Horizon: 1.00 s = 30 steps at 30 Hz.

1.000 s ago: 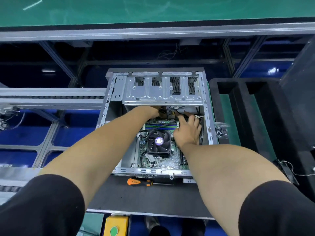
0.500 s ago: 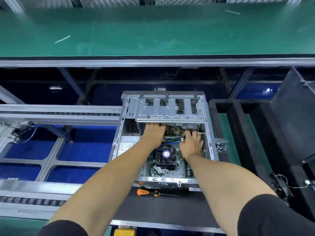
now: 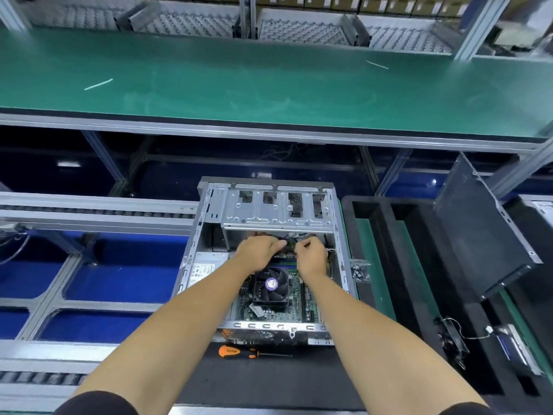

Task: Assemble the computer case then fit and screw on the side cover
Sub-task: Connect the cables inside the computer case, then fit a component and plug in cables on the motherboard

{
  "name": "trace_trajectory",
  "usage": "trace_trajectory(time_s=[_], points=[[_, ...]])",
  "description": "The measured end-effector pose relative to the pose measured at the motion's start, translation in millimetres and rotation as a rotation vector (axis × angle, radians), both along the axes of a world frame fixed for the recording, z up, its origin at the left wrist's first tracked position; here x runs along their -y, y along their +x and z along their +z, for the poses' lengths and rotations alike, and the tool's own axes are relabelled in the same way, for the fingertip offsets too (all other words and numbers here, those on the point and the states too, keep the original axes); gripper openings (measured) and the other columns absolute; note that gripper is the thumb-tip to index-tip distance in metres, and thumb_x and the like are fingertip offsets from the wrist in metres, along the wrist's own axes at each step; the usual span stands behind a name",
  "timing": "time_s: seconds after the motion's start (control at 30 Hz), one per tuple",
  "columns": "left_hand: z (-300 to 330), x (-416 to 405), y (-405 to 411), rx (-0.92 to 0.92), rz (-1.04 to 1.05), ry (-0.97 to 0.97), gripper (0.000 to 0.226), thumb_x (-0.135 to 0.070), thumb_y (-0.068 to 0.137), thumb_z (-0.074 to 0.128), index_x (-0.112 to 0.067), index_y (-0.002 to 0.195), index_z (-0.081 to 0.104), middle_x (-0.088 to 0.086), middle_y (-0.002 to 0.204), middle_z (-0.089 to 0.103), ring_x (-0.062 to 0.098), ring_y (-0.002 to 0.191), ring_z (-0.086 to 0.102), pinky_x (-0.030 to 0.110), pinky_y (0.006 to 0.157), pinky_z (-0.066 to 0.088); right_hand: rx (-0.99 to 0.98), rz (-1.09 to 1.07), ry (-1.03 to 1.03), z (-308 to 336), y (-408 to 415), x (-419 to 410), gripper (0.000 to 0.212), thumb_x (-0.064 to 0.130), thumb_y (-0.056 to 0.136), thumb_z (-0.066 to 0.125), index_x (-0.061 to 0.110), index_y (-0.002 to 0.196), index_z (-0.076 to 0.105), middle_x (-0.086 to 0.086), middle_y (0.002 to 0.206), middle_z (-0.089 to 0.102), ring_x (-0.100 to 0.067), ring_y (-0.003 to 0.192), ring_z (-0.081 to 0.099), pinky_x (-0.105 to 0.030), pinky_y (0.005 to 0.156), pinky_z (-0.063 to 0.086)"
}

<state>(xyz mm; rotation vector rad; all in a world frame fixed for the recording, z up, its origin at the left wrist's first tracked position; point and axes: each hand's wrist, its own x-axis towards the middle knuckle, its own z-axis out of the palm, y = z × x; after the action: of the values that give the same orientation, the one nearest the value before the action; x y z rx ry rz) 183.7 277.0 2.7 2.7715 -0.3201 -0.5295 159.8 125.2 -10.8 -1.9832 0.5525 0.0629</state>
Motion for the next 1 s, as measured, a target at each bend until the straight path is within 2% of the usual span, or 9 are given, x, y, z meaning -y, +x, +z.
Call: trace_trajectory(time_s=[0.23,0.4,0.5,0.57,0.6,0.63,0.7,0.83,1.0], points=[[-2.9,-1.0,9.3,0.1,0.257,0.196,0.033,-0.034,0.107,0.041,-0.018,0.09,0.064,0.008,0.103,0.072,0.03,0.107,0.063,0.038,0.093,0.039,-0.028,0.037,0.146,6.6,5.1,-8.7,0.007,0.007,0.103,0.047,0.009,0.097,0.046,-0.009,0.092,0.059,-0.018,0.077,0.051,-0.028,0.058,0.038],[-11.1,-0.2,21.1,-0.066,0.363,0.339,0.036,-0.022,0.103,0.038,-0.014,0.12,0.069,0.01,0.134,0.063,0.033,0.14,0.04,0.044,0.116,0.023,-0.07,0.121,0.104,-3.3,-3.7,-0.9,0.01,0.002,0.103,0.043,0.01,0.107,0.048,-0.016,0.122,0.054,-0.017,0.076,0.047,-0.025,0.056,0.036],[-10.0,7.8,31.0,-0.193,0.368,0.379,0.05,-0.038,0.109,0.03,-0.017,0.154,0.038,0.008,0.16,0.036,0.028,0.151,0.026,0.038,0.122,0.022,-0.129,0.171,0.046,-12.9,-11.0,8.4,0.022,0.005,0.102,0.046,0.011,0.122,0.055,-0.007,0.131,0.038,-0.02,0.09,0.048,-0.012,0.047,0.039],[-8.4,12.0,32.4,-0.3,0.301,0.389,0.049,-0.033,0.108,0.038,-0.014,0.153,0.039,0.006,0.157,0.041,0.022,0.143,0.04,0.01,0.091,0.046,-0.158,0.192,0.0,-17.4,-14.6,11.0,0.026,0.01,0.102,0.047,0.014,0.127,0.055,-0.007,0.132,0.036,-0.023,0.113,0.045,-0.006,0.068,0.047],[-4.4,13.3,33.9,-0.34,0.289,0.346,0.047,-0.029,0.106,0.045,-0.015,0.15,0.045,0.004,0.153,0.047,0.02,0.139,0.046,0.006,0.084,0.045,-0.169,0.216,-0.037,-18.6,-16.0,10.6,0.028,0.012,0.102,0.047,0.016,0.129,0.054,-0.008,0.135,0.036,-0.025,0.122,0.041,-0.017,0.092,0.05],[0.2,12.8,33.9,-0.38,0.299,0.309,0.047,-0.028,0.104,0.051,-0.018,0.149,0.046,0.001,0.153,0.047,0.02,0.14,0.044,0.012,0.096,0.042,-0.18,0.241,-0.067,-20.3,-17.4,10.5,0.03,0.014,0.102,0.048,0.018,0.131,0.054,-0.008,0.137,0.036,-0.026,0.13,0.037,-0.034,0.109,0.043],[7.7,6.1,36.2,-0.357,0.411,0.313,0.054,-0.03,0.103,0.056,-0.021,0.154,0.039,-0.002,0.159,0.038,0.022,0.148,0.033,0.03,0.117,0.028,-0.2,0.276,-0.096,-23.4,-22.1,9.7,0.032,0.017,0.102,0.05,0.02,0.133,0.053,-0.007,0.141,0.033,-0.026,0.139,0.028,-0.048,0.121,0.026],[4.3,-2.0,45.6,-0.336,0.39,0.394,0.054,-0.025,0.107,0.047,-0.019,0.157,0.03,0.0,0.165,0.027,0.024,0.152,0.026,0.035,0.12,0.024,-0.184,0.338,-0.201,-28.0,-29.8,7.2,0.03,0.022,0.103,0.049,0.026,0.133,0.051,-0.003,0.14,0.031,-0.022,0.137,0.022,-0.046,0.117,0.021],[10.7,1.4,38.0,-0.349,0.239,0.383,0.036,-0.01,0.103,0.047,-0.012,0.137,0.058,0.008,0.149,0.05,0.031,0.135,0.048,0.041,0.111,0.04,-0.079,0.361,-0.239,-21.6,-30.2,3.2,0.037,0.015,0.1,0.054,0.024,0.135,0.046,-0.002,0.136,0.031,-0.017,0.125,0.025,-0.038,0.104,0.031]])
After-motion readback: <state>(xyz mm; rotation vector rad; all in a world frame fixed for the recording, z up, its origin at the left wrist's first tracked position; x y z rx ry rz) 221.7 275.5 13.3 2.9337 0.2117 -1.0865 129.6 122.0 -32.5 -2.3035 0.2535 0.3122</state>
